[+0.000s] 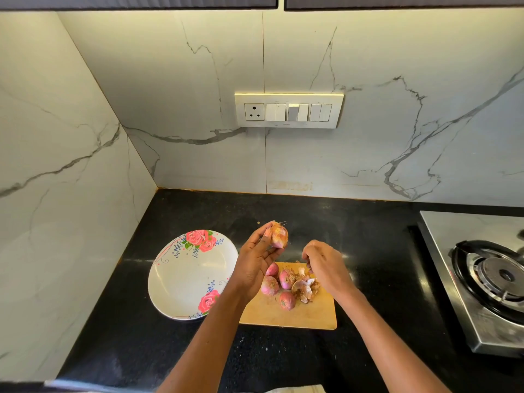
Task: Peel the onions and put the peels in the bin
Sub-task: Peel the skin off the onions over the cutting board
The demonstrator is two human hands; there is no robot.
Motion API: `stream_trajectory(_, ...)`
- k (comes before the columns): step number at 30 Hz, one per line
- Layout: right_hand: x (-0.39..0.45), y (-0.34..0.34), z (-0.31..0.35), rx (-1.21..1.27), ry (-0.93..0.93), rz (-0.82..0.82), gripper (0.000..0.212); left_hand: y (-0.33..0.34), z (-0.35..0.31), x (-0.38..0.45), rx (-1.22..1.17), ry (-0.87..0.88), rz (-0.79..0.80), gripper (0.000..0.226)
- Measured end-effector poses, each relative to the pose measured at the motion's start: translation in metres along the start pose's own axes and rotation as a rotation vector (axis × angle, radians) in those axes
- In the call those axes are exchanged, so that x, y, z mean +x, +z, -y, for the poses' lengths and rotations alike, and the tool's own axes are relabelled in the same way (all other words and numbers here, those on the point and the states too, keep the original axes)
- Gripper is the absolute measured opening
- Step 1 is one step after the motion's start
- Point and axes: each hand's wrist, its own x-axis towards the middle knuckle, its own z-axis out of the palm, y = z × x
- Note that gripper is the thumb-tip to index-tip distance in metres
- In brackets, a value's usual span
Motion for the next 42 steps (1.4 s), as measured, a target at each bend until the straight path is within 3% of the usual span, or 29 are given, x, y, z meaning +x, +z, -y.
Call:
stream_trajectory(2, -0.002, 0.001, -0.003, -0.081, -0.016, 0.048, 0.031, 0.001, 0.001, 0.000, 0.012, -0.006, 0.005, 0.038)
stream_trajectory(5, 0.000, -0.001, -0.007, -0.159, -0.067, 0.138, 0.013, 0.000, 0.000, 0.002, 0.021, -0.003, 0.016, 0.031)
stream_trajectory(10, 0.000, -0.009, 0.014, 0.051, -0.199, 0.034, 0.022, 0.001, -0.004, 0.004, 0.046, 0.019, 0.019, 0.033)
stream_trajectory(13, -0.003, -0.009, 0.028, 0.151, -0.266, 0.071, 0.031, 0.002, -0.003, 0.005, 0.041, 0.019, 0.028, 0.035)
stream_trajectory(20, -0.001, -0.010, 0.028, 0.137, -0.269, 0.008, 0.030, 0.006, -0.005, 0.001, 0.094, 0.037, 0.088, 0.047)
stream_trajectory(29, 0.006, -0.016, 0.028, 0.070, -0.247, 0.135, 0.026, -0.001, 0.000, 0.002, 0.188, 0.049, 0.113, 0.031)
stream_trajectory(35, 0.008, -0.020, 0.027, -0.015, -0.245, 0.202, 0.017, -0.004, 0.002, 0.003, 0.221, 0.048, 0.135, 0.033)
stream_trajectory(42, 0.004, -0.017, 0.024, 0.099, -0.231, 0.132, 0.010, -0.001, 0.000, 0.003, 0.154, 0.039, 0.099, 0.042)
